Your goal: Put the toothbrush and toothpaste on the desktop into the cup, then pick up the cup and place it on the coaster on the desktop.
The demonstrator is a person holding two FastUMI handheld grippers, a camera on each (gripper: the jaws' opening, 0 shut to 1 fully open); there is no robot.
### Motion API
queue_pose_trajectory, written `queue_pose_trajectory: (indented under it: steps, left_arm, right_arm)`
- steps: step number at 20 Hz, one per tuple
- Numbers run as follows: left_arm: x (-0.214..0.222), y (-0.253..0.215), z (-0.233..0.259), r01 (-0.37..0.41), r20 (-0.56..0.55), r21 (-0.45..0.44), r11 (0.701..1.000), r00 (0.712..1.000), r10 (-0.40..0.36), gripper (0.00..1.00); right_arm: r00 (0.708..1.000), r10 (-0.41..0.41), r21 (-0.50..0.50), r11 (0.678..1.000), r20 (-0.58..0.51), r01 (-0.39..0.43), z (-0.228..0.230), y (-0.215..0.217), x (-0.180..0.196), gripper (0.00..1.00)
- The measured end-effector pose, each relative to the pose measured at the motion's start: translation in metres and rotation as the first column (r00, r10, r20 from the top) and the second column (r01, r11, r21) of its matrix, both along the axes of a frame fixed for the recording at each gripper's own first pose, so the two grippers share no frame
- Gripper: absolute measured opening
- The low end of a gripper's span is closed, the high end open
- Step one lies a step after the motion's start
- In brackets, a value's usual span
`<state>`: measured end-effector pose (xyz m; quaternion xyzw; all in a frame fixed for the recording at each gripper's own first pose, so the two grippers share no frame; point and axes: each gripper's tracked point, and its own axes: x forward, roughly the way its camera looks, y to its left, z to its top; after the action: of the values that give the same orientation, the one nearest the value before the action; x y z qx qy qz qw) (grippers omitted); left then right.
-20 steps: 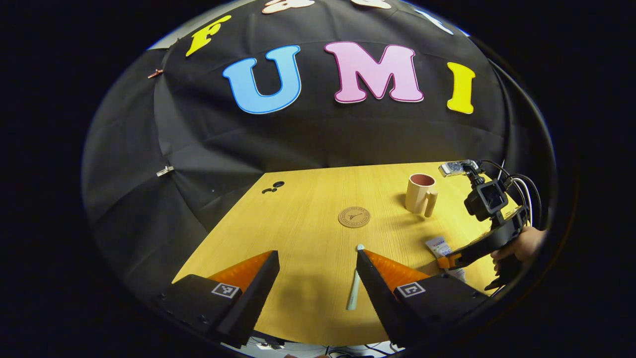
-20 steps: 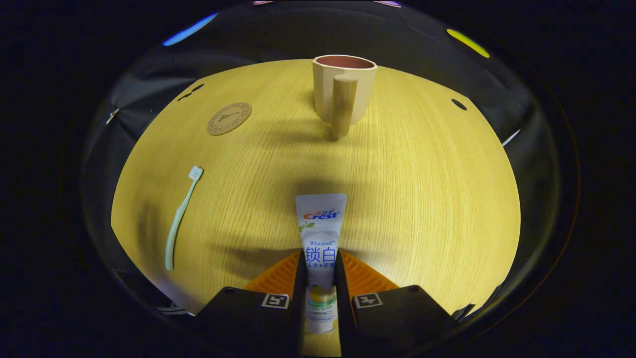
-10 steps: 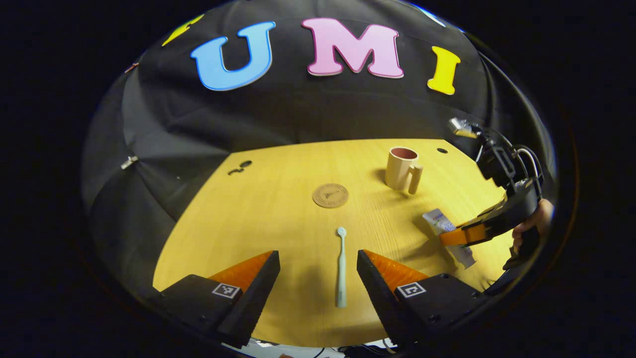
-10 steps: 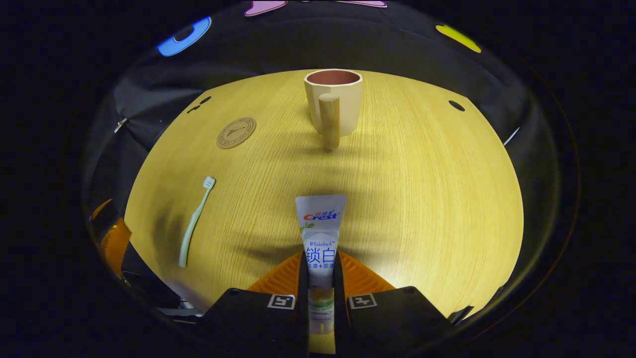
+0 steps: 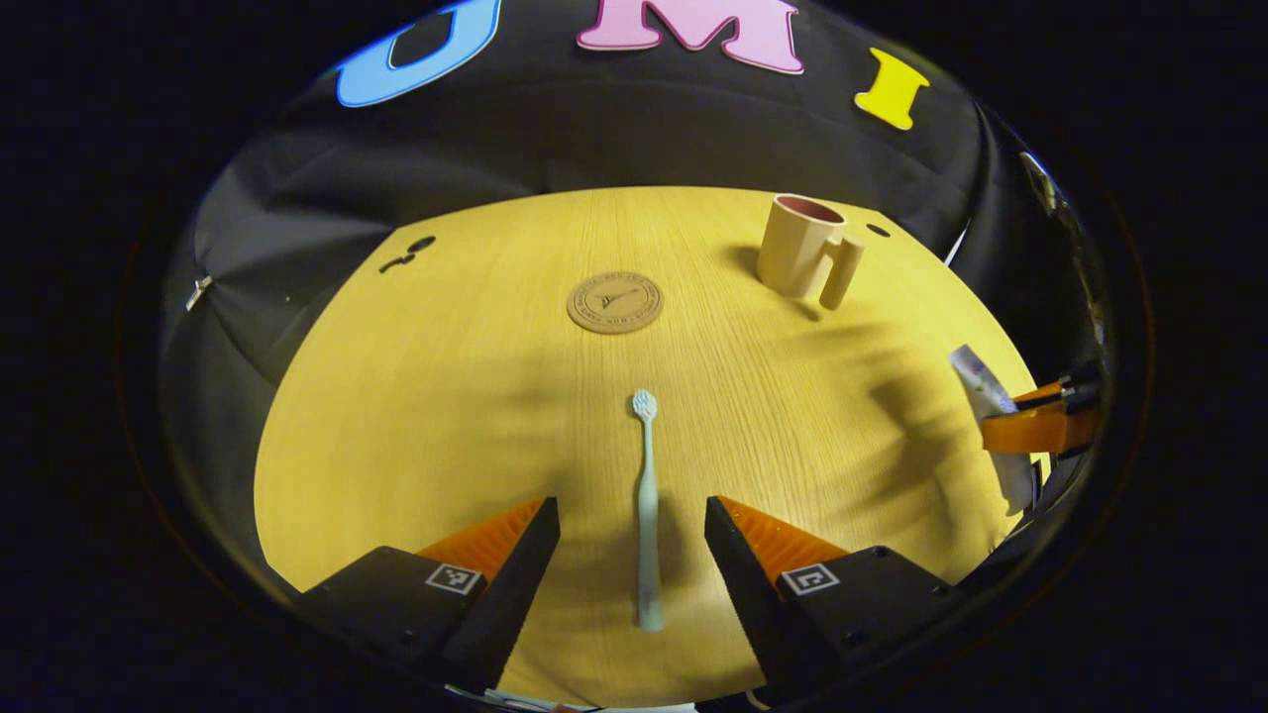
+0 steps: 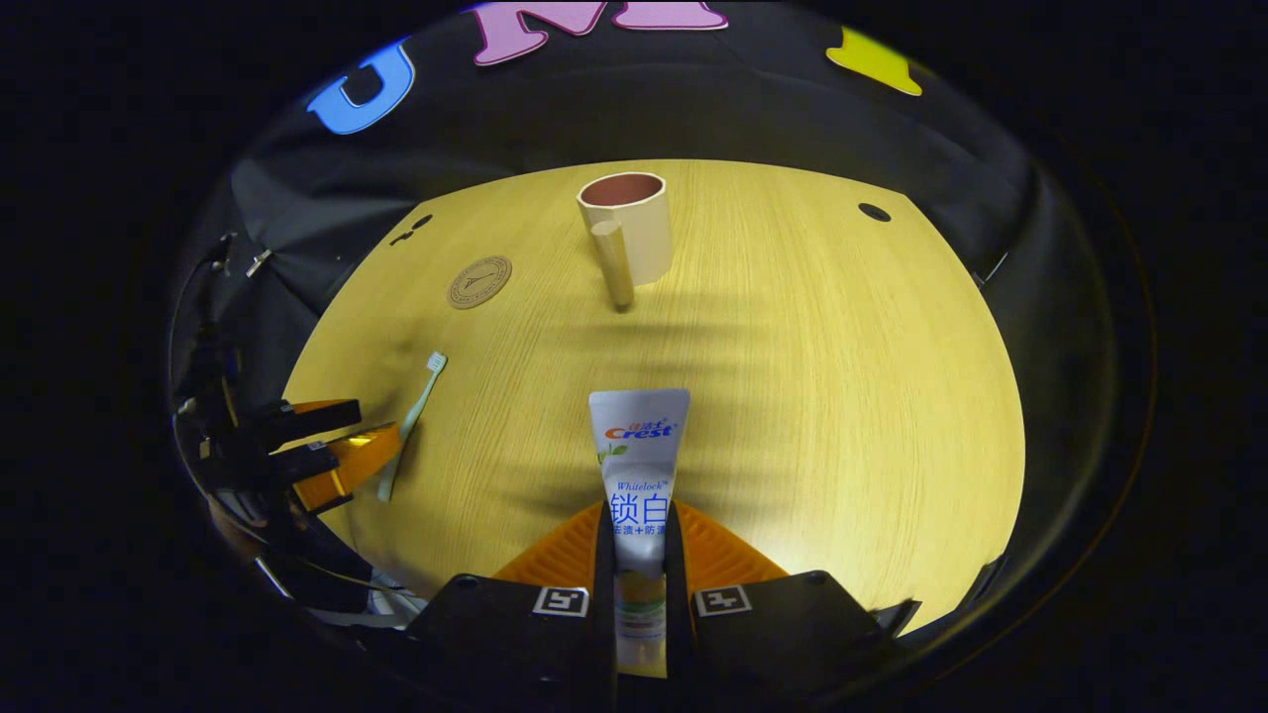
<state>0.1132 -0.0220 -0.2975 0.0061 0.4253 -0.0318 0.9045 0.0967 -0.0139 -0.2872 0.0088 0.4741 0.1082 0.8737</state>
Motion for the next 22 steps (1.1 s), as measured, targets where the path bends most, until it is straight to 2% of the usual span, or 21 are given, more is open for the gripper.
queue_pose_trajectory:
  steps: [2, 4, 5, 11, 12, 13, 14, 15, 19, 22]
  left_arm:
    - [0.001, 0.0, -0.012, -0.006, -0.043, 0.021, 1.0, 0.999, 0.007, 0.93]
    - [0.002, 0.0, -0.021, -0.014, -0.071, 0.034, 0.999, 0.997, 0.016, 0.86]
    - [0.001, -0.003, -0.025, -0.013, -0.082, 0.027, 1.0, 0.997, 0.015, 0.79]
    - [0.001, -0.011, -0.027, -0.005, -0.151, -0.017, 1.0, 0.989, 0.003, 0.65]
    - [0.003, -0.013, -0.026, 0.009, -0.167, -0.013, 1.0, 0.986, -0.011, 0.6]
    - [0.004, -0.015, -0.027, 0.019, -0.181, -0.009, 1.0, 0.983, -0.02, 0.43]
    - [0.005, -0.017, -0.026, 0.018, -0.198, -0.003, 1.0, 0.98, -0.018, 0.34]
    - [0.006, -0.019, -0.029, 0.013, -0.215, 0.006, 1.0, 0.977, -0.011, 0.22]
    - [0.006, -0.02, -0.025, 0.041, -0.24, 0.046, 0.998, 0.97, -0.029, 0.11]
    - [0.006, -0.021, -0.026, 0.039, -0.232, 0.034, 0.999, 0.972, -0.03, 0.07]
  right_arm:
    - [1.0, -0.009, -0.004, 1.0, -0.001, 0.009, 0.001, -0.008, -0.004, 0.24]
    - [1.0, -0.017, 0.004, 1.0, -0.004, 0.017, 0.0, -0.01, -0.005, 0.24]
    - [1.0, -0.018, 0.006, 1.0, -0.003, 0.018, 0.001, -0.012, -0.006, 0.24]
    - [1.0, -0.007, 0.04, 0.999, -0.003, 0.007, 0.005, -0.01, -0.006, 0.24]
    - [1.0, -0.004, 0.045, 0.999, -0.003, 0.004, 0.006, -0.009, -0.006, 0.24]
    - [1.0, 0.0, 0.049, 0.999, -0.003, 0.0, 0.006, -0.008, -0.006, 0.24]
    - [1.0, 0.005, 0.052, 0.999, -0.002, -0.005, 0.007, -0.008, -0.005, 0.24]
    - [1.0, 0.009, 0.053, 0.999, -0.001, -0.009, 0.008, -0.008, -0.005, 0.24]
    - [1.0, 0.017, 0.066, 0.998, 0.004, -0.017, 0.012, -0.005, 0.001, 0.24]
    - [0.999, 0.02, 0.068, 0.997, 0.025, -0.022, 0.018, -0.006, 0.009, 0.24]
